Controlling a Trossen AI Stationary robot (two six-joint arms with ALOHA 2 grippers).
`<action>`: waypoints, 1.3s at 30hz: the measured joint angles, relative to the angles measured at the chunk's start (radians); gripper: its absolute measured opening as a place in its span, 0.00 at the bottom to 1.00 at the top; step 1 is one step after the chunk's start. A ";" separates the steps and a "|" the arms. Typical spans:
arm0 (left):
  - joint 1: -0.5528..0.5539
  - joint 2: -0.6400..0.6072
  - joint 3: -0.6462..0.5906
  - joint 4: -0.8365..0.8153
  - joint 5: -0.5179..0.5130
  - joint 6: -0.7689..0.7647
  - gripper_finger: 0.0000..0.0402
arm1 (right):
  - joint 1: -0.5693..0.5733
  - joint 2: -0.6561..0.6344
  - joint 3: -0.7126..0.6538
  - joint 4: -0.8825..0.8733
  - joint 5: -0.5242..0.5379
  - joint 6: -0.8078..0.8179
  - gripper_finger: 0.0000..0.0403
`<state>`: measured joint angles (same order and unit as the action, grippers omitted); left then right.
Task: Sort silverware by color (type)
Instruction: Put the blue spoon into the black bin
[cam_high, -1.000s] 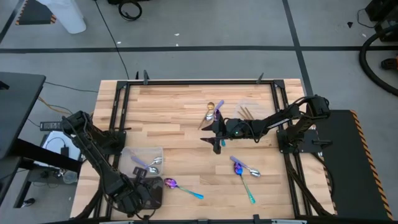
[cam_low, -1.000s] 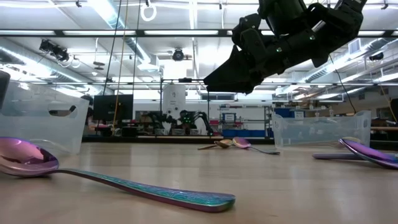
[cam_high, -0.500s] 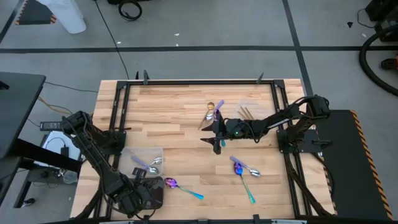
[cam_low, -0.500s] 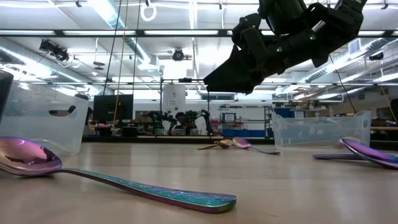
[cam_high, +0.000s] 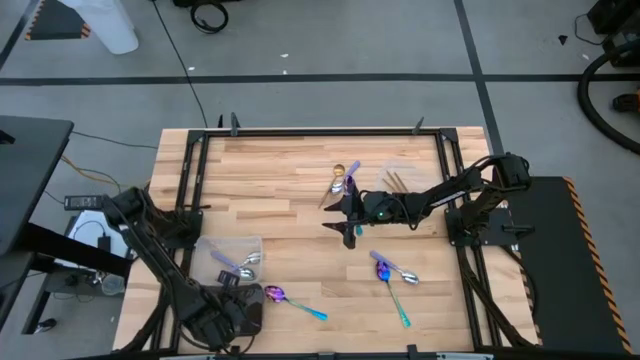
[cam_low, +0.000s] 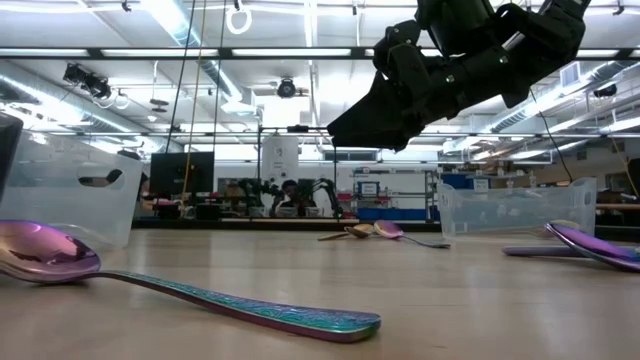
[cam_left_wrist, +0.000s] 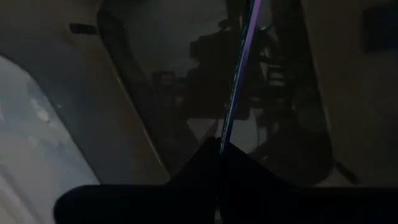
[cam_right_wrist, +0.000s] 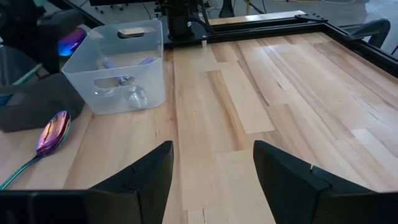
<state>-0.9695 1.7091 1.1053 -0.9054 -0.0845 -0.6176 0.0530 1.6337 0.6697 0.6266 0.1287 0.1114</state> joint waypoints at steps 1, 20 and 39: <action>0.002 0.006 0.000 0.000 0.000 0.007 0.03 | 0.000 0.000 0.000 0.000 0.000 0.001 0.58; 0.008 0.066 0.000 -0.021 -0.023 -0.043 0.15 | 0.000 0.000 0.000 0.000 0.000 0.001 0.58; 0.117 -0.144 0.002 -0.081 -0.105 -0.033 0.26 | 0.011 0.000 0.000 0.005 -0.012 0.067 0.58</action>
<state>-0.8521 1.5650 1.1069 -0.9862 -0.1895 -0.6510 0.0639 1.6337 0.6697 0.6315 0.1170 0.1781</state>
